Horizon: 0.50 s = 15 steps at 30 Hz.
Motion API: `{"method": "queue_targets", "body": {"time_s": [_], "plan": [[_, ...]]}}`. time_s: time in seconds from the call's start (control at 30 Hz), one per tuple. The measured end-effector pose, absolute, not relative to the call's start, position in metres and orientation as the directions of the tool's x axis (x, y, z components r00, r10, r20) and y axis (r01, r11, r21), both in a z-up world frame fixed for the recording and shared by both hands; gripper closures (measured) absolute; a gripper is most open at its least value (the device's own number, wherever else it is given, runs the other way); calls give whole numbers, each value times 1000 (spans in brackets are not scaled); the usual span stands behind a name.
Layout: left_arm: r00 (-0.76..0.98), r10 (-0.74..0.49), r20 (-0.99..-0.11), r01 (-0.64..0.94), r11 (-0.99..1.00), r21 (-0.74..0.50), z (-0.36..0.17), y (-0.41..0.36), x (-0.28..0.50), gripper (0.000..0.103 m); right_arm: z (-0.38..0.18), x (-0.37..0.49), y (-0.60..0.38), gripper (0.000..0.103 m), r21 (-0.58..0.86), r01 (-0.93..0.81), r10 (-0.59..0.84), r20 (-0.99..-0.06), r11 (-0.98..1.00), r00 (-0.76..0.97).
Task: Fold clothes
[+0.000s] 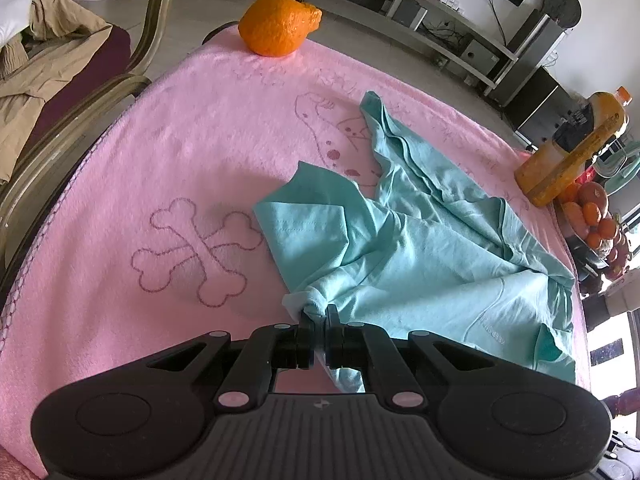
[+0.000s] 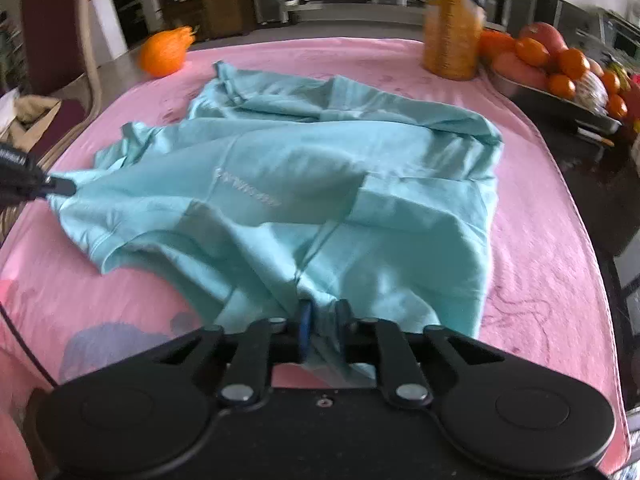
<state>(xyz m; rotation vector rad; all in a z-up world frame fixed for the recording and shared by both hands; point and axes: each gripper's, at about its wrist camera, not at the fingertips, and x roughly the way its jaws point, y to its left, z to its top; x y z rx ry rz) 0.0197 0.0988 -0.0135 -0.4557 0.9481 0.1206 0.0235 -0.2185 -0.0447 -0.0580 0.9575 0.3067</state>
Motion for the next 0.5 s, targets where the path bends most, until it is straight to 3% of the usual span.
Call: {"method": "queue_targets", "body": {"time_s": [0.1,0.27,0.5], "plan": [[582,-97,-807,-298,898,-323,-14,99,20,100,-36,24,-231,98,129,-214,231,-787,968,572],[571,-98,-815,-318,889,-330,-16,102,20,100,3,34,-294,98,414,-36,333,-675,910,658],[544,-112,-832,-326,885,-332,-21,98,21,100,23,49,-381,98,570,191,247,-602,799,759]]}}
